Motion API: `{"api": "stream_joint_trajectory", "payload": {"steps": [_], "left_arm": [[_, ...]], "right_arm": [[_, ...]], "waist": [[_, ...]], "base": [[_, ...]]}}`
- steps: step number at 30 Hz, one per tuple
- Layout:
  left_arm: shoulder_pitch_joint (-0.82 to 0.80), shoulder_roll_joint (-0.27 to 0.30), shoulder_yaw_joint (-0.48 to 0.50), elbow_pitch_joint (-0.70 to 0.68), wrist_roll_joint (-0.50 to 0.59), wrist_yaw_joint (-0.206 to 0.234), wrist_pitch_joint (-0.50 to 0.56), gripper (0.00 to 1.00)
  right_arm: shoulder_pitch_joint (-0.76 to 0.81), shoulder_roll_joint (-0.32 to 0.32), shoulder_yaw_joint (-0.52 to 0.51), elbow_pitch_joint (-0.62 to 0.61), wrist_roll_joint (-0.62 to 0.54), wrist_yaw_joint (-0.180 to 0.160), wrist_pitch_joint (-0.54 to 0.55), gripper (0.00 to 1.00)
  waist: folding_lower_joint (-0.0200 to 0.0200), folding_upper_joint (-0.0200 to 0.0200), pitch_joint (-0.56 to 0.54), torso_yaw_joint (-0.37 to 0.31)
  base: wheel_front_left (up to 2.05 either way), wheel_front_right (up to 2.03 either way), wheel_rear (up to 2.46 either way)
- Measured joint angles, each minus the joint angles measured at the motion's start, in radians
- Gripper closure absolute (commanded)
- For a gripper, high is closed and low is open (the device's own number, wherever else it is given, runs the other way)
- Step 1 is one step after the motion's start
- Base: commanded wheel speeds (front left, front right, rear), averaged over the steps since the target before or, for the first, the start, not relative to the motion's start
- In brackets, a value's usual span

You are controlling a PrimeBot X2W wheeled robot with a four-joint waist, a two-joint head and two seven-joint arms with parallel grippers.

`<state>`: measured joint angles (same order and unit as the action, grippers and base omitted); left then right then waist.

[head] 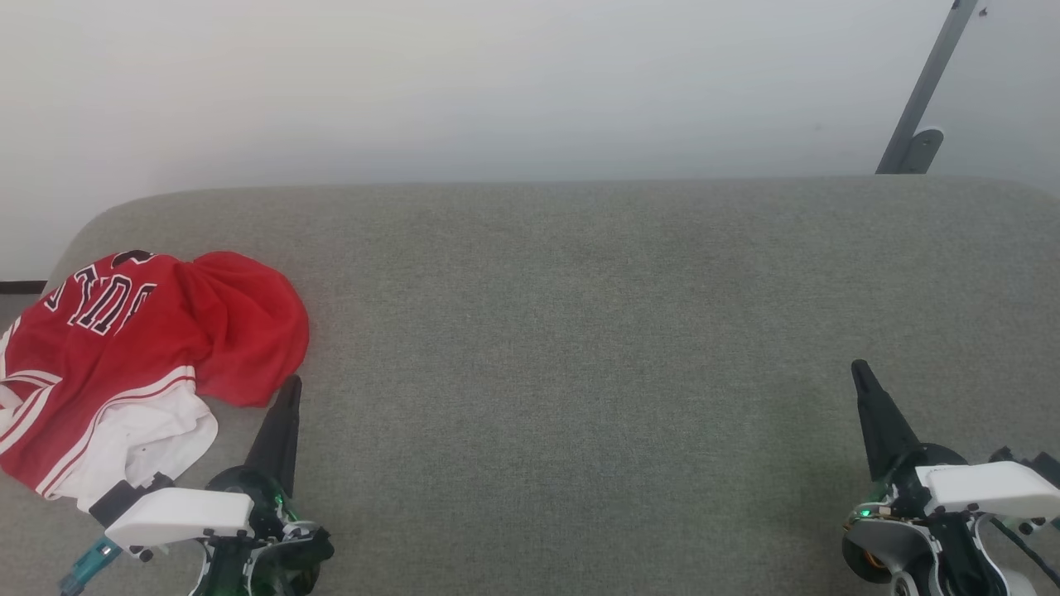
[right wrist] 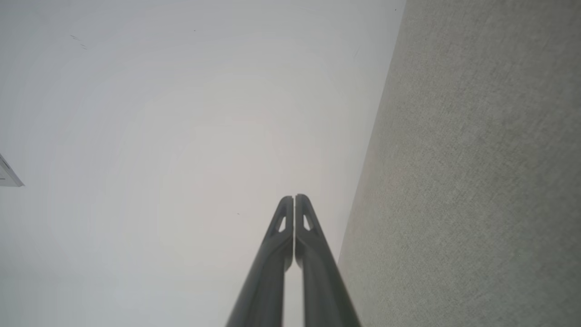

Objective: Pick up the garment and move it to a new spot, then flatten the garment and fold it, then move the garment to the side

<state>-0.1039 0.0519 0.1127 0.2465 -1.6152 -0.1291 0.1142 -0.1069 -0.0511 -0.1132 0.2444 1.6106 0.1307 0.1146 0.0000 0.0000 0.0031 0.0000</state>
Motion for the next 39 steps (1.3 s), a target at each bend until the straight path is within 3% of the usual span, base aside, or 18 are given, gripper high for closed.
{"api": "stream_joint_trajectory", "payload": {"steps": [39], "left_arm": [[0.0,0.0,0.0,0.0,0.0,0.0,0.0,1.0]], "right_arm": [[0.0,0.0,0.0,0.0,0.0,0.0,0.0,1.0]], "waist": [[0.0,0.0,0.0,0.0]], "base": [[0.0,0.0,0.0]]}}
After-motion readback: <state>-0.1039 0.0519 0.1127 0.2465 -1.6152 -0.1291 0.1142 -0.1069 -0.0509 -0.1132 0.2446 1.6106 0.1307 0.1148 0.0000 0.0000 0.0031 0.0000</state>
